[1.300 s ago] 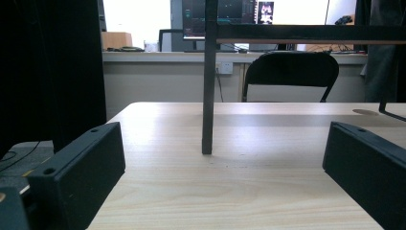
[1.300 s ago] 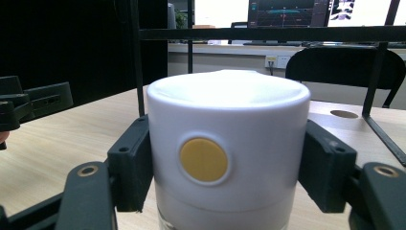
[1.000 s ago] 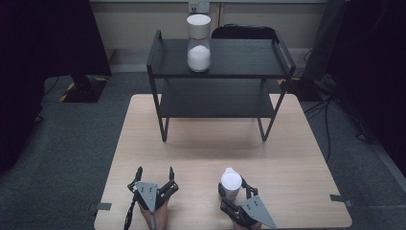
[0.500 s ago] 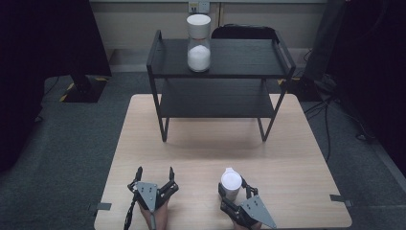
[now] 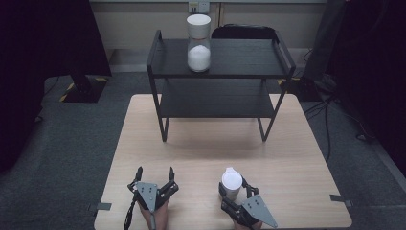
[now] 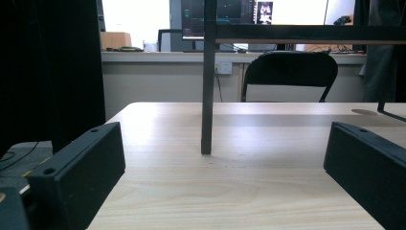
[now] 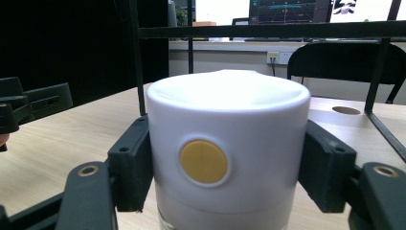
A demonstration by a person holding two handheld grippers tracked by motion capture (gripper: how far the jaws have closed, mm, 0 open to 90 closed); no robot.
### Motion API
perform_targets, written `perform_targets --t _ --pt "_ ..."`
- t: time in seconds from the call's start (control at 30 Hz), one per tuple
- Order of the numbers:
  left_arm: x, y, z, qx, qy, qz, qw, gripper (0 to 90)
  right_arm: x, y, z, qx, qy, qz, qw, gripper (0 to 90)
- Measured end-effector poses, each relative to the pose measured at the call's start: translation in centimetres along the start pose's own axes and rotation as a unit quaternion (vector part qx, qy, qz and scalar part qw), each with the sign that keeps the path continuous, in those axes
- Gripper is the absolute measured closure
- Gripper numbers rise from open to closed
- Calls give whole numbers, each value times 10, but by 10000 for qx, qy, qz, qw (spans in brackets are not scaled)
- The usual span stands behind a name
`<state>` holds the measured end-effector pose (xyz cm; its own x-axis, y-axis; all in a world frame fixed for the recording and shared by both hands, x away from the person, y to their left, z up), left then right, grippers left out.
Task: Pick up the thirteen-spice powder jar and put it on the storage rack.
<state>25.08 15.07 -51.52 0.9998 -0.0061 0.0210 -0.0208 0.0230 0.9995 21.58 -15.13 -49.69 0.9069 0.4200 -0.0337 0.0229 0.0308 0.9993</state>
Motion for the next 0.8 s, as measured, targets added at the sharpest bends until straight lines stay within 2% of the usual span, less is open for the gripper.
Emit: perform_targets --t 0.23,0.5,0.8 --pt "0 0 0 1 -1 0 10000 0 0 5 3 10 37 38 10000 303" --pt "0 0 0 1 0 0 10000 0 0 14 10 -11 217 2 9998 303" --pt "0 0 0 2 0 -2 10000 0 -1 30 25 -92 630 33 9980 303"
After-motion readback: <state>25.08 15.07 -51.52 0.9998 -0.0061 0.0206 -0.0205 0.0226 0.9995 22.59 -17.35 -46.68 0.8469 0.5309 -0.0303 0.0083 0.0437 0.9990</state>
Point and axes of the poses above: each handheld gripper's, and its own axes: x roughly forward along the jaws, y roughly out of its top, z roughly to its right, the point moved 10 cm from there along x, roughly forward along the jaws, and after that the axes turned 1 degree about -x, right-handed, at the moved point
